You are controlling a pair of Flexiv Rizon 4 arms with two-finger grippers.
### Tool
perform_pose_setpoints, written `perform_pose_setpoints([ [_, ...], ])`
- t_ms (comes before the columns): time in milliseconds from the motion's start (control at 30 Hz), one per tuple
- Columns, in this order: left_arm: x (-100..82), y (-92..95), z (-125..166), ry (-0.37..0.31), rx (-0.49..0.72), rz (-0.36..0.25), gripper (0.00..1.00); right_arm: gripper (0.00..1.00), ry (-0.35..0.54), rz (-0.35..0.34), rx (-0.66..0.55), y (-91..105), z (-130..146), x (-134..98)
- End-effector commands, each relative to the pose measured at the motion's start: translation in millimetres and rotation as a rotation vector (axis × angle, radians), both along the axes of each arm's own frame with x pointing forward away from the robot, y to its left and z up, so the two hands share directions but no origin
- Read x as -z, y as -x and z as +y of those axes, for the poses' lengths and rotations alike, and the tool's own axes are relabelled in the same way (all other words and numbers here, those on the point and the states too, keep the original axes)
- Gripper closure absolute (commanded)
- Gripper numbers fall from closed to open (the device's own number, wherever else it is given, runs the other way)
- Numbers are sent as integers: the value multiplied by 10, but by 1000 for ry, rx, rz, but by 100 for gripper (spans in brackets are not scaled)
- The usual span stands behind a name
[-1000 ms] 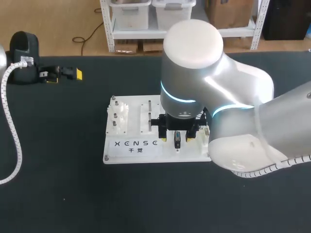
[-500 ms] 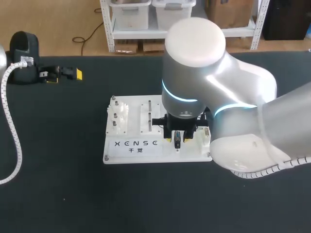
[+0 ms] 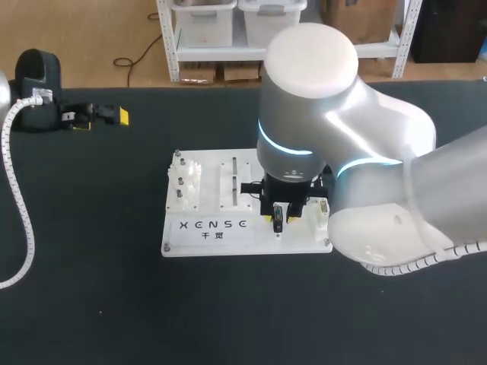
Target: Insert the USB connector, Ethernet cable, and multi-pin plug into their matching sockets one by one.
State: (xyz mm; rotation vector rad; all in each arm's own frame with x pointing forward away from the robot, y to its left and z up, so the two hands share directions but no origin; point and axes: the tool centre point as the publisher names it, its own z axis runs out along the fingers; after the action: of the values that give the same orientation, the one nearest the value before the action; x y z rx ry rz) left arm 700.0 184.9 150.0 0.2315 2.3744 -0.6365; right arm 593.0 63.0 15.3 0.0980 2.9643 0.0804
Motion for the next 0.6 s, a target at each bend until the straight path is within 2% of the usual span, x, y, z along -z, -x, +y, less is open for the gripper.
perform_pose_setpoints([
  [33, 0, 0, 0, 0, 0, 0, 0, 79, -1, 4, -1, -11, 2, -1],
  [67, 0, 0, 0, 0, 0, 0, 0, 81, -2, 4, -1, -9, 6, -2],
  [167, 0, 0, 0, 0, 0, 0, 0, 98, -3, 5, -3, -2, 14, -3],
  [200, 0, 0, 0, 0, 0, 0, 0, 100, -3, 6, -3, 0, 15, -1],
  [600, 0, 0, 0, 0, 0, 0, 0, 100, -14, -24, -26, -13, 29, -133],
])
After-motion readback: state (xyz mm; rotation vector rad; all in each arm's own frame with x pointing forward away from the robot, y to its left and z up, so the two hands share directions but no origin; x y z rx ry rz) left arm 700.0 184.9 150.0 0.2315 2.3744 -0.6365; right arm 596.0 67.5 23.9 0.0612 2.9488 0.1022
